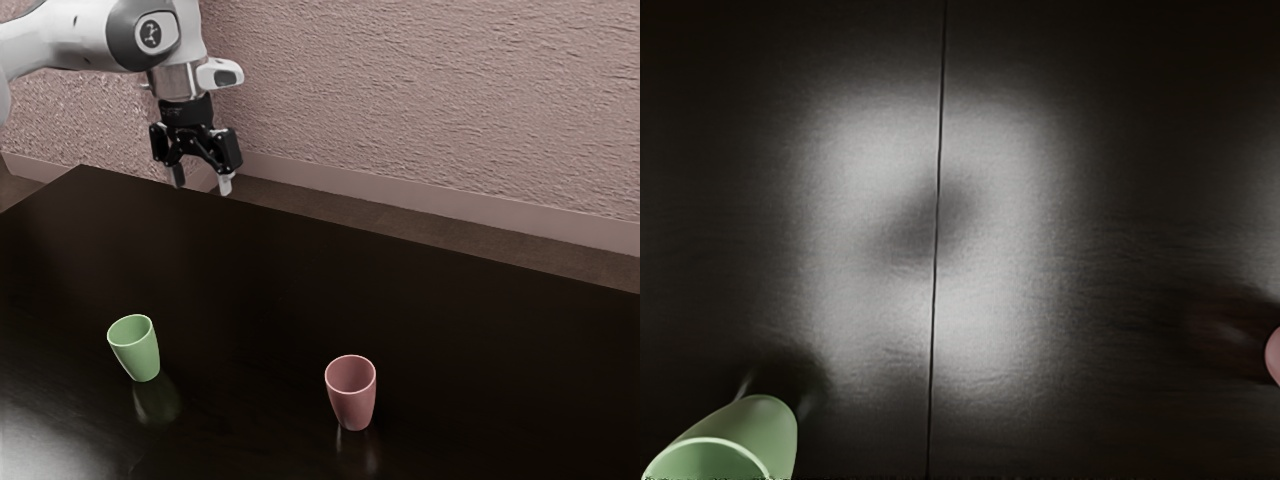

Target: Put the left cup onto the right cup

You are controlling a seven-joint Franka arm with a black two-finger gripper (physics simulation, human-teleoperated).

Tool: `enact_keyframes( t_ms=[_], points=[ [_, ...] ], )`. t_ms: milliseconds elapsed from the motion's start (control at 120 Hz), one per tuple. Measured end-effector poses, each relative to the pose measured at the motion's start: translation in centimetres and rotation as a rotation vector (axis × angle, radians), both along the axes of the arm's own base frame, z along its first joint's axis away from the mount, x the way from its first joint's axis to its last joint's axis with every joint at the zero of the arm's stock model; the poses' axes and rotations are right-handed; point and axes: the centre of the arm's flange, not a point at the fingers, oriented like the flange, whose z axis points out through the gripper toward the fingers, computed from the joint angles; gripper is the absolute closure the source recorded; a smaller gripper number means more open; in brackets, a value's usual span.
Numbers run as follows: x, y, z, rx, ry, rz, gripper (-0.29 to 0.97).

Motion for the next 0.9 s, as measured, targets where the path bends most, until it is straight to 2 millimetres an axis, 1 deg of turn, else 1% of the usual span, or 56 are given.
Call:
enact_keyframes(
  t_ms=[175, 367, 508, 650, 775, 900],
  points=[
    [0.0, 0.1, -0.1, 0.004, 0.003, 0.003, 0.00],
    [0.2, 0.1, -1.1, 0.004, 0.021, -0.004, 0.00],
    [0.0, 0.4, -3.9, 0.005, 0.061, -0.003, 0.00],
    [-0.3, -0.1, -6.7, 0.008, 0.084, -0.013, 0.00],
    [-1.0, -0.1, -9.2, 0.010, 0.111, -0.015, 0.00],
    [-2.1, -0.1, -10.4, 0.010, 0.125, -0.016, 0.00]
  ],
)
